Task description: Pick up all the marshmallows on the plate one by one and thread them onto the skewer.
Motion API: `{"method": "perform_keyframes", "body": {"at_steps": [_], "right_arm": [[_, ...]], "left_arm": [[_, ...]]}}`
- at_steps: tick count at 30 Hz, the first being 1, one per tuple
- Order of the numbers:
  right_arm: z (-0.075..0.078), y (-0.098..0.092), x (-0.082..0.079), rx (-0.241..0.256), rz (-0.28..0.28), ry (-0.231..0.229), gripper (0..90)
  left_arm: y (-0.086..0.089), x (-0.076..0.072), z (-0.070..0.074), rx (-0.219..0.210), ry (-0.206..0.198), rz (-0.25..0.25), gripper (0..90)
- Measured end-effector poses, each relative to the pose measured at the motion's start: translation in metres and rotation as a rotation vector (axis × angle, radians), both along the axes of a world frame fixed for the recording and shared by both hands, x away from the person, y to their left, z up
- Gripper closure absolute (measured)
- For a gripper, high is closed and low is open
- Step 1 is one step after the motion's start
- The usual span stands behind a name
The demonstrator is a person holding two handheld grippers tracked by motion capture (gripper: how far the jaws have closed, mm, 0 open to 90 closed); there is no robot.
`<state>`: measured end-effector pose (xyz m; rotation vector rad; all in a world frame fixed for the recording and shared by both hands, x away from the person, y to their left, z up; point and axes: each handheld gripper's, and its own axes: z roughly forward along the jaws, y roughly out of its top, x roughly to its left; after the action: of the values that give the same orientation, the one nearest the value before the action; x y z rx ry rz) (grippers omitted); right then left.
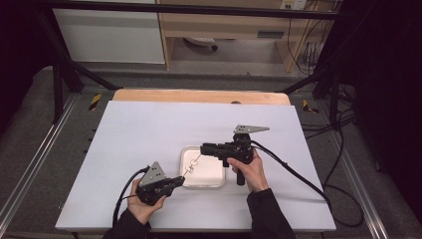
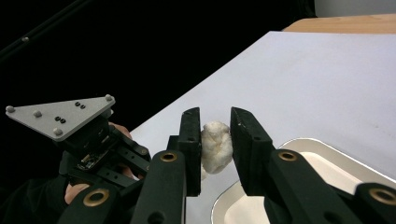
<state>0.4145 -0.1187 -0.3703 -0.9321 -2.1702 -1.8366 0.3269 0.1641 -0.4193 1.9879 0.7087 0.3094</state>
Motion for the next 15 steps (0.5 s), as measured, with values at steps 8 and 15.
{"method": "perform_keyframes", "body": {"at_steps": [8,15], "right_arm": [[-0.0046,0.0032,-0.0026,0.005,0.011,0.008,76.5],[-0.0092,0.0063,-0.0060,0.013,0.012,0.005,77.3]], "left_arm": [[-0.0008,0.0000,-0.0012,0.005,0.006,-0.003,88.4],[-0.0019,-0.0001,-0.0026,0.009,0.009,-0.008,88.5]]}}
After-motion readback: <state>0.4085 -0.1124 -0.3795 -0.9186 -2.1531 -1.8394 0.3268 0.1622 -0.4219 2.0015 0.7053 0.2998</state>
